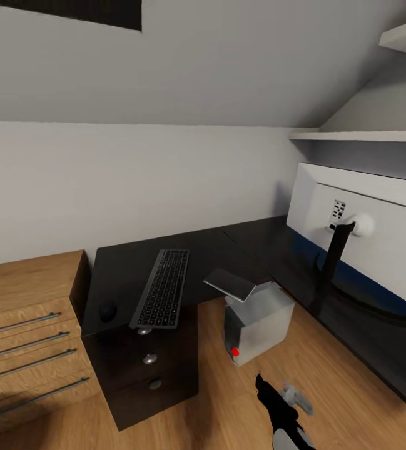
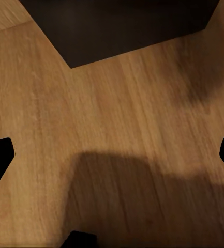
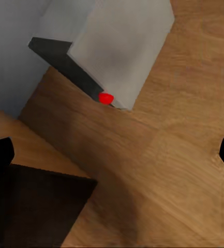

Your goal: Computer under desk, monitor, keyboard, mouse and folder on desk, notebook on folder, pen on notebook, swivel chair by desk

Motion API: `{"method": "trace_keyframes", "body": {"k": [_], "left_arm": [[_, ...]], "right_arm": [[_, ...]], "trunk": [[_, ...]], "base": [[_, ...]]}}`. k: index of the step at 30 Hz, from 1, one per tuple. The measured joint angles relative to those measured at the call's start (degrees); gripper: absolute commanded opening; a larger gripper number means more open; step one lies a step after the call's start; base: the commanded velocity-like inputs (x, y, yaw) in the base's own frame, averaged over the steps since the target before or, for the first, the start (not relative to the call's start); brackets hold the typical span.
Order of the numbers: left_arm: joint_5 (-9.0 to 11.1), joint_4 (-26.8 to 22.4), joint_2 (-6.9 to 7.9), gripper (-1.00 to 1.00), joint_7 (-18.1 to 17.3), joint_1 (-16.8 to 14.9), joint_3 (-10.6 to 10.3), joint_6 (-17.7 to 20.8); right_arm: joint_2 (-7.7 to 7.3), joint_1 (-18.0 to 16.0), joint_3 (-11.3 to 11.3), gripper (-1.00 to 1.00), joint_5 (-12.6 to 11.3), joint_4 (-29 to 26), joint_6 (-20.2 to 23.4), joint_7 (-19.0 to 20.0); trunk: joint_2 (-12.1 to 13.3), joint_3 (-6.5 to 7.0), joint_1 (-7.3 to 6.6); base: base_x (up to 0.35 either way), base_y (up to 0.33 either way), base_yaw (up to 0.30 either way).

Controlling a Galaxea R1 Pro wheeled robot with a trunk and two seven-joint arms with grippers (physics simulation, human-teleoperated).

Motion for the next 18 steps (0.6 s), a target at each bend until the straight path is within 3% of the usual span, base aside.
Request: {"method": "trace_keyframes", "body": {"k": [2, 5, 6, 7, 9, 14, 16, 18], "left_arm": [[-0.08, 0.24, 0.03, 1.00, -0.01, 0.00, 0.09, 0.01], [-0.06, 0.35, 0.04, 1.00, -0.02, 0.00, 0.11, 0.02], [0.00, 0.46, 0.05, 1.00, 0.00, 0.00, 0.13, 0.05], [0.12, 1.34, 0.13, 1.00, 0.05, 0.00, 0.73, -0.03], [0.37, 2.72, 0.09, 1.00, 0.02, 0.00, 2.39, -0.19], [0.73, 7.14, -0.05, 1.00, -0.54, 0.00, 6.66, -1.12], [0.77, 8.80, 0.03, 1.00, -1.24, -0.01, 7.49, -1.64], [0.56, 11.66, 0.25, 1.00, -5.35, 0.00, 8.70, -3.74]], "right_arm": [[0.39, -0.02, 1.26, 1.00, 9.50, 8.82, -0.49, 0.03], [0.74, -0.05, 1.70, 1.00, 15.69, 12.91, -1.95, 0.00], [0.87, -0.05, 1.79, 1.00, 19.37, 15.03, -3.68, -0.01], [1.02, -0.01, 1.64, 1.00, 25.37, 19.70, -9.21, -0.10], [1.11, -0.03, 1.66, 1.00, 27.16, 22.52, -12.12, -0.14], [1.17, -0.04, 1.98, 1.00, 28.71, 26.96, -14.60, 0.08], [1.17, -0.03, 2.29, 1.00, 29.30, 28.49, -15.18, 0.36], [1.20, -0.02, 2.91, 1.00, 31.31, 31.75, -16.18, 1.25]], "trunk": [[0.80, 0.36, -0.44], [2.00, 0.90, -1.10], [2.41, 1.08, -1.32], [2.81, 1.25, -1.54], [3.61, 1.62, -1.98], [5.61, 2.51, -3.08], [6.42, 2.87, -3.52], [7.22, 3.23, -3.95]], "base": [[0.000, 0.000, 0.000], [0.000, 0.000, 0.000], [0.000, 0.000, 0.000], [0.000, 0.000, 0.000], [0.000, 0.000, 0.000], [0.000, 0.000, 0.000], [0.000, 0.000, 0.000], [0.000, 0.000, 0.000]]}}
